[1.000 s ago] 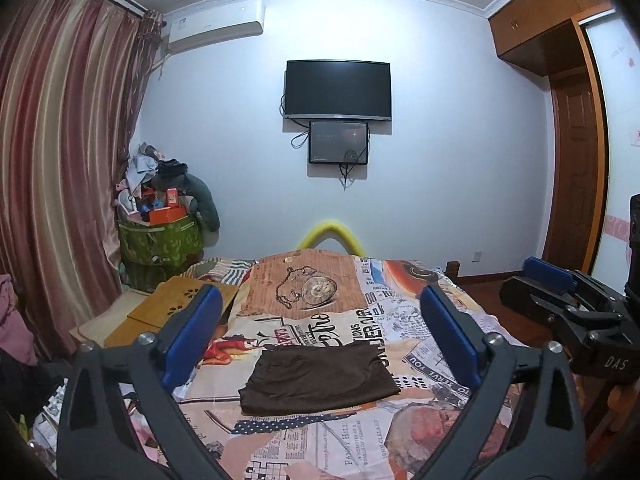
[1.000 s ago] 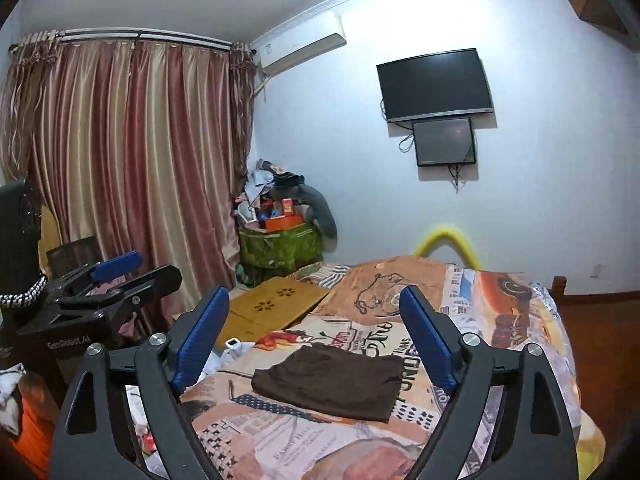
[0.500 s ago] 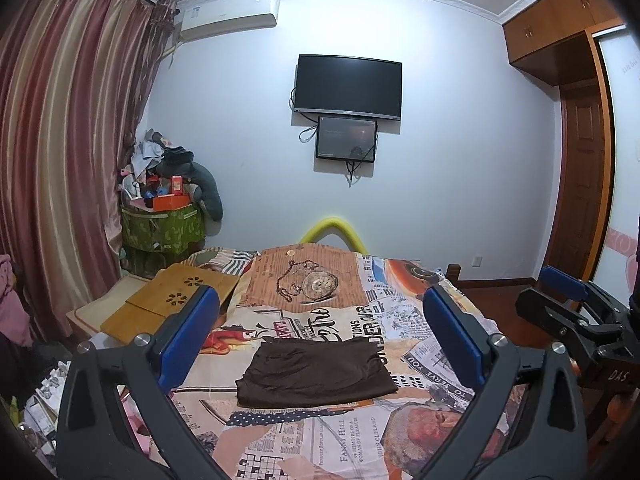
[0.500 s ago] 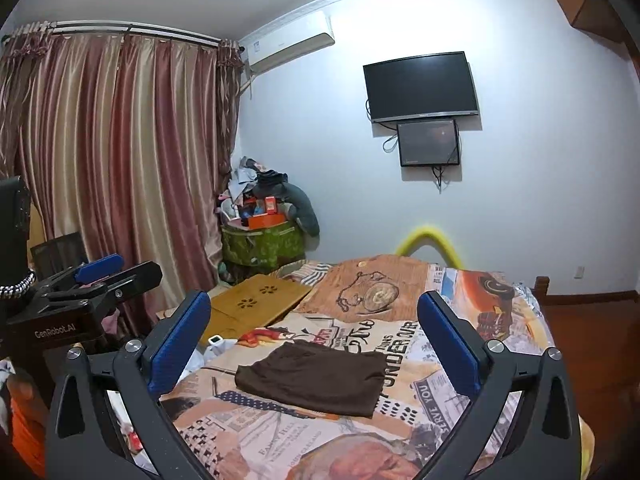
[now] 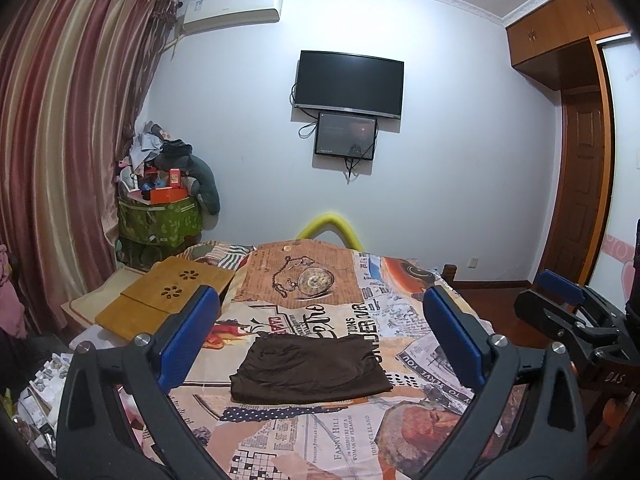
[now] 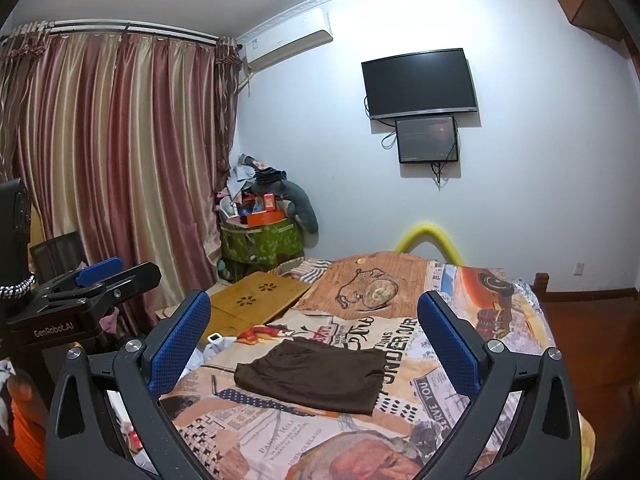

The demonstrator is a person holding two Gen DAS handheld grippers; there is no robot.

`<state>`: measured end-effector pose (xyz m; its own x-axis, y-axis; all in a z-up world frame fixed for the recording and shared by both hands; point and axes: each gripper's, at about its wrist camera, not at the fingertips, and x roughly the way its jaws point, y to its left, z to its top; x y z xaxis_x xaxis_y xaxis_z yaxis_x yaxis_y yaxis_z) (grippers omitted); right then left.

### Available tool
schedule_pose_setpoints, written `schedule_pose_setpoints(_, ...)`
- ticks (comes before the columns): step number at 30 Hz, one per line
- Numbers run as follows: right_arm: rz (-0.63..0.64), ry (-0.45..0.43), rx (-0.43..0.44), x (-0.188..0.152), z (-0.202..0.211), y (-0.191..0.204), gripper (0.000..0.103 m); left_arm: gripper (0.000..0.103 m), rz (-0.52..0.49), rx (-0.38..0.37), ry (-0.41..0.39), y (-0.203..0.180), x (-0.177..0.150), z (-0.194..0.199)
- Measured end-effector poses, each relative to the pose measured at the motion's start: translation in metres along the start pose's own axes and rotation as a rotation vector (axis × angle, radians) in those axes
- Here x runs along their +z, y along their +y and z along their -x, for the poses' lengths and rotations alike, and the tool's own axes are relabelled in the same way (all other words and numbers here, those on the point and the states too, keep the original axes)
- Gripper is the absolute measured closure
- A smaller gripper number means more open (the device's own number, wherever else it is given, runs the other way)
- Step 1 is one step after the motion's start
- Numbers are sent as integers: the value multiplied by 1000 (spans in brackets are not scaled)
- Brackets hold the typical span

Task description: Fold small clothes

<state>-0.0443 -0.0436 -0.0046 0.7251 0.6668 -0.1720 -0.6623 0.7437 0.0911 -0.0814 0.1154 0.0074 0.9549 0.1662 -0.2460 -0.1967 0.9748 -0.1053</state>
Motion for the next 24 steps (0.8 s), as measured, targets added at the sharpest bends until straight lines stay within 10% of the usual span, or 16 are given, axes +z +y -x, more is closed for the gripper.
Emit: schedule_pose_setpoints(24,-9,6,-17,1,1,-4,0,0,-12,-32,18,-5,1,-5)
